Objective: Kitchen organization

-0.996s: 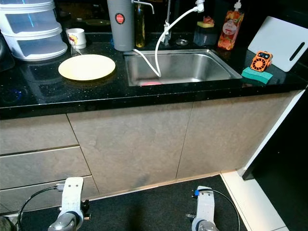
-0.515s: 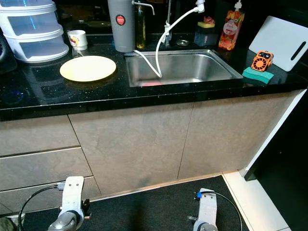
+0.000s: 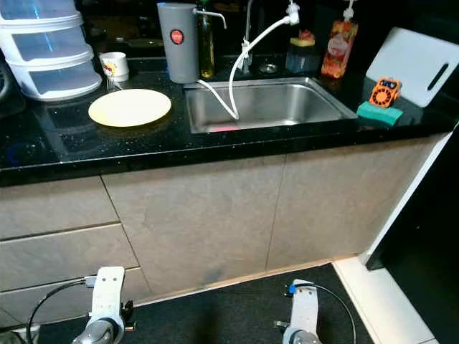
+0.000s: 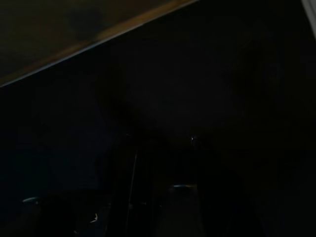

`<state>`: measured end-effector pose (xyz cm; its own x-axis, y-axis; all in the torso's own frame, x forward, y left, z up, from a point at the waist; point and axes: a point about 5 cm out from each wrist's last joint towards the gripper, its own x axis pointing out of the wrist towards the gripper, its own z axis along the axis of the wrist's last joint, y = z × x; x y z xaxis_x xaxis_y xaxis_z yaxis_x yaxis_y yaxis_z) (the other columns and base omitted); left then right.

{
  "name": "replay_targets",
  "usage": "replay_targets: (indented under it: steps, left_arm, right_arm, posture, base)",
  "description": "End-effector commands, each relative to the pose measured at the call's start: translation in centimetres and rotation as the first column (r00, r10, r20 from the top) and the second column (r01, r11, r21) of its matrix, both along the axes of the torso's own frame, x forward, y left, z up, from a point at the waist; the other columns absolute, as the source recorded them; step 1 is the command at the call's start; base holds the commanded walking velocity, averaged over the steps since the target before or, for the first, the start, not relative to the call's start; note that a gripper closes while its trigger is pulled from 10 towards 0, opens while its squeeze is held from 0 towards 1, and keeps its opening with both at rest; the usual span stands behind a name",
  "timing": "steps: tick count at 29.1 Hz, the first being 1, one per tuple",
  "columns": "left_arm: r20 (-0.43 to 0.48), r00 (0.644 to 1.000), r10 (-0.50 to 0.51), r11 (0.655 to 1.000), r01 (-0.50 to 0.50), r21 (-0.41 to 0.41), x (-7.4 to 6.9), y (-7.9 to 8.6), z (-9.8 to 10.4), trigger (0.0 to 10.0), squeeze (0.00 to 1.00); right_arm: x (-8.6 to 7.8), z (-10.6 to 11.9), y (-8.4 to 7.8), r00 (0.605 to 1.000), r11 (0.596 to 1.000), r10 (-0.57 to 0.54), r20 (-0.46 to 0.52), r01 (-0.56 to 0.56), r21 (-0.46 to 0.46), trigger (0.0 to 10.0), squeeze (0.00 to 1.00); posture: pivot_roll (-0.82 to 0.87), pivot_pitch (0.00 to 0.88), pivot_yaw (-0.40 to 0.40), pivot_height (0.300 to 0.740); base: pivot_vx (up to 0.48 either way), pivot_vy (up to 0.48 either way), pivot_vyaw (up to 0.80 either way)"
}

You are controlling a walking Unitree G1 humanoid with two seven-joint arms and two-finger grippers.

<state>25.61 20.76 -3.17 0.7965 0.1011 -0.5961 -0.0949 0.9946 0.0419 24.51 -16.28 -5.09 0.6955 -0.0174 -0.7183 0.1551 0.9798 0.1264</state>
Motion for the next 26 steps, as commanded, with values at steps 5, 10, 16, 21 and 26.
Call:
replay_targets:
  steps: [5, 10, 16, 21, 26]
  left_arm:
    - [-0.022, 0.999, 0.036, 0.999, -0.037, -0.02, -0.7, -0.1, -0.6, 10.0, 0.0]
    - [-0.022, 0.999, 0.046, 0.998, -0.047, -0.03, -0.9, -0.4, -0.8, 10.0, 0.0]
    - [-0.02, 1.0, 0.007, 1.0, -0.007, -0.02, -1.0, -0.8, -0.9, 10.0, 0.0]
    - [-0.014, 1.0, 0.019, 1.0, -0.019, -0.022, -0.9, -0.8, -0.8, 10.0, 0.0]
    - [-0.009, 0.999, 0.037, 0.999, -0.037, -0.027, -1.0, -0.7, -0.8, 10.0, 0.0]
  right_arm:
    - [-0.9, -0.5, -0.8, 0.999, 0.998, 0.045, -0.012, -0.045, -0.038, 10.0, 0.0]
    - [-0.9, -0.5, -1.4, 0.999, 0.999, 0.034, -0.018, -0.034, -0.03, 10.0, 0.0]
    - [-0.9, -0.4, -1.9, 1.0, 0.999, 0.027, -0.012, -0.027, -0.032, 10.0, 0.0]
    - [-1.1, -0.5, -1.9, 0.999, 0.999, 0.029, -0.014, -0.03, -0.026, 10.0, 0.0]
    - [-1.3, -0.6, -1.7, 0.999, 0.998, 0.039, -0.019, -0.04, -0.044, 10.0, 0.0]
  posture:
    - [0.03, 0.075, 0.03, 0.74]
    - [0.03, 0.09, 0.024, 0.74]
    - [0.03, 0.098, 0.031, 0.74]
    - [0.04, 0.108, 0.005, 0.74]
    - [0.04, 0.103, 0.001, 0.74]
  base:
    - [0.0, 0.0, 0.0]
    - [0.0, 0.0, 0.0]
    - [0.0, 0.0, 0.0]
    - [0.0, 0.0, 0.0]
    - [0.0, 0.0, 0.0]
